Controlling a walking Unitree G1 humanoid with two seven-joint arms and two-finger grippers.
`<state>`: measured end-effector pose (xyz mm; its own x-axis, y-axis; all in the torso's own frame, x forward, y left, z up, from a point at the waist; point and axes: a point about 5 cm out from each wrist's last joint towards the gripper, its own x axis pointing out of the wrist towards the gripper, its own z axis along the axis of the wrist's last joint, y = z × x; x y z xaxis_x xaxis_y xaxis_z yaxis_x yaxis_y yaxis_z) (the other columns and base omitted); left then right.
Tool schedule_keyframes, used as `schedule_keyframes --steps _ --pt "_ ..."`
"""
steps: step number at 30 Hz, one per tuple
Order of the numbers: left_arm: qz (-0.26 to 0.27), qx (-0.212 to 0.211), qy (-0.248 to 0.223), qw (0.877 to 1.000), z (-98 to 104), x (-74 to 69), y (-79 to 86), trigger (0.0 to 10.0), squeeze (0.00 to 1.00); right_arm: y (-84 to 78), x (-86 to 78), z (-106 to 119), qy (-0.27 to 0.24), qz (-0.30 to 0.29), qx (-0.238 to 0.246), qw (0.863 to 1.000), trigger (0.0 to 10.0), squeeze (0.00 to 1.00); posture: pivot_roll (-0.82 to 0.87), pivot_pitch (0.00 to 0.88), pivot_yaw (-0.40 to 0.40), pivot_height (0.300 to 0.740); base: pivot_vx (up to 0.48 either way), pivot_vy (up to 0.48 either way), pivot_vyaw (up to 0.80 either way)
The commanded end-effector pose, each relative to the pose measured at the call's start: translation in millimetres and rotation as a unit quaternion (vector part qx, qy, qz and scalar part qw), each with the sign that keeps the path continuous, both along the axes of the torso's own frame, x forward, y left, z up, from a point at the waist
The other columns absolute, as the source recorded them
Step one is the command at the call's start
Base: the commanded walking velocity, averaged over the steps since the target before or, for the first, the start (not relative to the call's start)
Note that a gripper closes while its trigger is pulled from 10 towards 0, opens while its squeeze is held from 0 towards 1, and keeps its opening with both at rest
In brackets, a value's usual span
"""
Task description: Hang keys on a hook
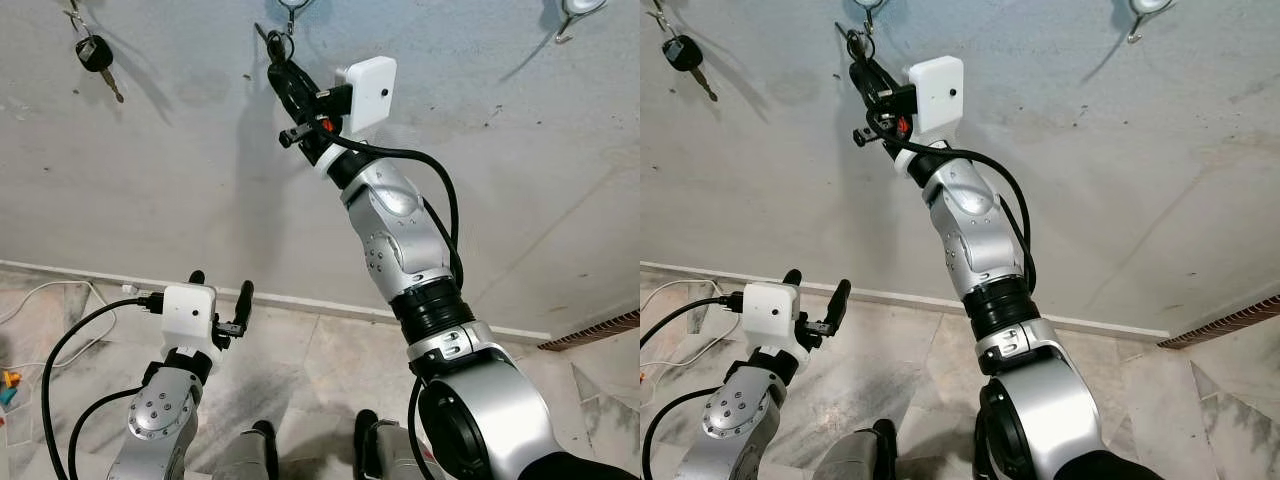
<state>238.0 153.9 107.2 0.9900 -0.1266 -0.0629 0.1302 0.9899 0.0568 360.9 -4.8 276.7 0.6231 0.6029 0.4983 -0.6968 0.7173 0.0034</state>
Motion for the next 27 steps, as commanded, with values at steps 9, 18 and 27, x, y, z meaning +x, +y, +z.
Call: schedule_keyframes --steps 9,18,27 --pt "0.001 0.004 0.005 1.000 -1 -2.1 1.9 10.0 0.00 10.5 -6.7 -9 0.015 0.023 0.011 1.000 10.0 0.00 0.15 0.312 0.050 0.740 0.000 0.000 0.00" --pt "-0.001 0.004 0.005 1.000 -1 -1.3 1.9 10.0 0.00 12.3 -10.0 -19 0.027 0.028 0.007 0.999 10.0 0.00 0.14 0.308 0.053 0.740 0.000 0.000 0.00" --pt "-0.001 0.004 0.003 1.000 0 0.6 1.6 10.0 0.00 7.9 -19.8 -13 -0.032 -0.002 -0.016 0.999 10.0 0.00 0.15 0.303 0.052 0.740 0.000 0.000 0.00"
